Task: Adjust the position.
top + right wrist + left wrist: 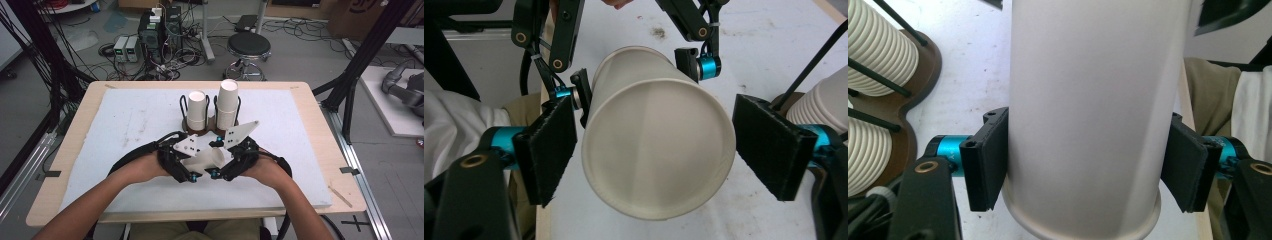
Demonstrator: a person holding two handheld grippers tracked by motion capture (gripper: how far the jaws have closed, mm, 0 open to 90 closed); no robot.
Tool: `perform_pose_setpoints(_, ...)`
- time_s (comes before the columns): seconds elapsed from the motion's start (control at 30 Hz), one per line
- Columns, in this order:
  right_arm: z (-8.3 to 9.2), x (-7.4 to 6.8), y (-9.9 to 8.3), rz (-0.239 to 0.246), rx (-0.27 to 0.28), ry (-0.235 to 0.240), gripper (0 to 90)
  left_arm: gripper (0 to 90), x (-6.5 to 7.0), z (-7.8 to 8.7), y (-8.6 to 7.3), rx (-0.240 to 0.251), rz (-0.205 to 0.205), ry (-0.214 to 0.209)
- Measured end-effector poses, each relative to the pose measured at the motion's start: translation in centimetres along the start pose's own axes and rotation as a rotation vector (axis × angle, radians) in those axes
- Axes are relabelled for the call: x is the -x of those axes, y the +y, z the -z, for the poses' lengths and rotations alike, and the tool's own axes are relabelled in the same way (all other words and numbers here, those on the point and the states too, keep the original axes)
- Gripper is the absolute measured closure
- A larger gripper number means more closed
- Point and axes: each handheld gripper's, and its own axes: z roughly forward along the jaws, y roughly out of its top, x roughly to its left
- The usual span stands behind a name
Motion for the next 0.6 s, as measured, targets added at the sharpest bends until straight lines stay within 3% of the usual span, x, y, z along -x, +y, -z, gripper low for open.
perform_pose_setpoints(0.27, -0.47, 0.05, 0.04, 0.017, -0.016, 0.034, 33.2, 28.5, 0.12, -0.23, -0.06, 0.009, -0.016, -0.011)
perform_pose_setpoints(0.43, -0.48, 0.04, 0.11, 0.023, -0.032, 0.047, 34.7, 28.8, 0.12, -0.31, -0.18, 0.015, -0.023, -0.020)
perform_pose_setpoints(0.6, -0.36, 0.02, 0.13, 0.029, -0.036, 0.050, 35.4, 27.7, 0.14, -0.44, -0.57, 0.057, -0.019, -0.025)
